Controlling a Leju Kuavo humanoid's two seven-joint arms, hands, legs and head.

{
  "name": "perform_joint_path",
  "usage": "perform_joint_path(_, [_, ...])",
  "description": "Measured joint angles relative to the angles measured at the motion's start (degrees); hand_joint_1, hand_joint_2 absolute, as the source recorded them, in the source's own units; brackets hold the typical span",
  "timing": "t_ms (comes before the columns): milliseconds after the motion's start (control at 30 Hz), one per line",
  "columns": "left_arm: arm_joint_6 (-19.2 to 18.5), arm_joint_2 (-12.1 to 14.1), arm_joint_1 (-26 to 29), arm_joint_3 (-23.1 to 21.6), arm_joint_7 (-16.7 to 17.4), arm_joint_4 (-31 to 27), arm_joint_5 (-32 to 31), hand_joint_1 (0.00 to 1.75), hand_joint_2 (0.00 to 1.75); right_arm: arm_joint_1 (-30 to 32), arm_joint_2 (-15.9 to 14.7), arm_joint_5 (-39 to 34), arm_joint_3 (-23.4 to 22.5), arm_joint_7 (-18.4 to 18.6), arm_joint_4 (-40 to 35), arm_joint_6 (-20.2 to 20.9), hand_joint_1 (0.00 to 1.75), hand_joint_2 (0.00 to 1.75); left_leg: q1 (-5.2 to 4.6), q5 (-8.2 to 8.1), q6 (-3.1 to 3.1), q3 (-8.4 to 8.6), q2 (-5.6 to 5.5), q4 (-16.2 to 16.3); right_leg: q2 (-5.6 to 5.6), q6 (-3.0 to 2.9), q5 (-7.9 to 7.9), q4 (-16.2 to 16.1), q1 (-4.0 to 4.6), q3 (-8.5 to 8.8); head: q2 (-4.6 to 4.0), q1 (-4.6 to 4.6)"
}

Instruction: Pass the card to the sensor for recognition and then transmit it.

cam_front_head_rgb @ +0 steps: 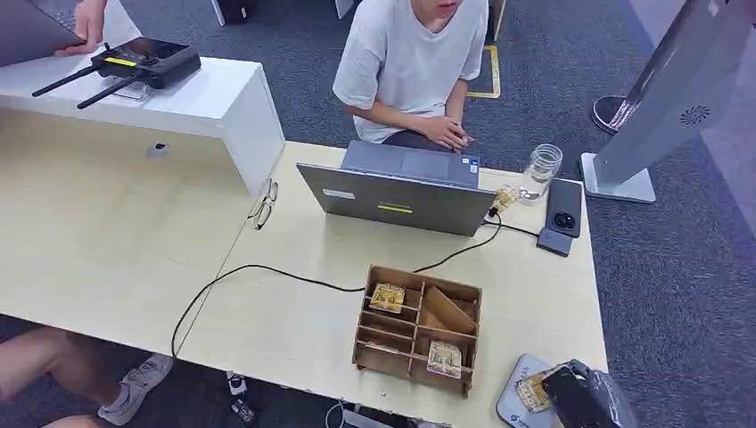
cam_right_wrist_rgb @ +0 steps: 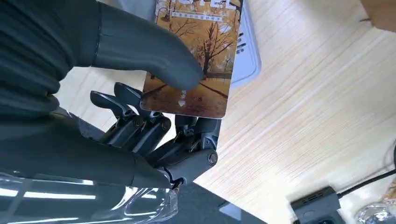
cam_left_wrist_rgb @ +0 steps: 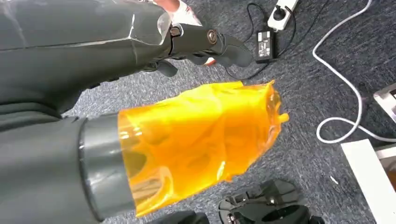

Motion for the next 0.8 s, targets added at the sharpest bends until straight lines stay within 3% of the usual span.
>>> perform_joint_path(800, [-0.04, -0.04, -0.01, 0.2, 0.46, 0.0, -0.35, 0.0, 0.0, -0.1, 4.85, 9.23, -0.07, 2.97, 1.95, -0.2, 1.75, 1.75, 0.01, 0.02, 0.02, 0.01, 0.0, 0.0, 0.0, 0.0, 0.0, 0.0, 0.01, 0.02, 0.0, -0.02])
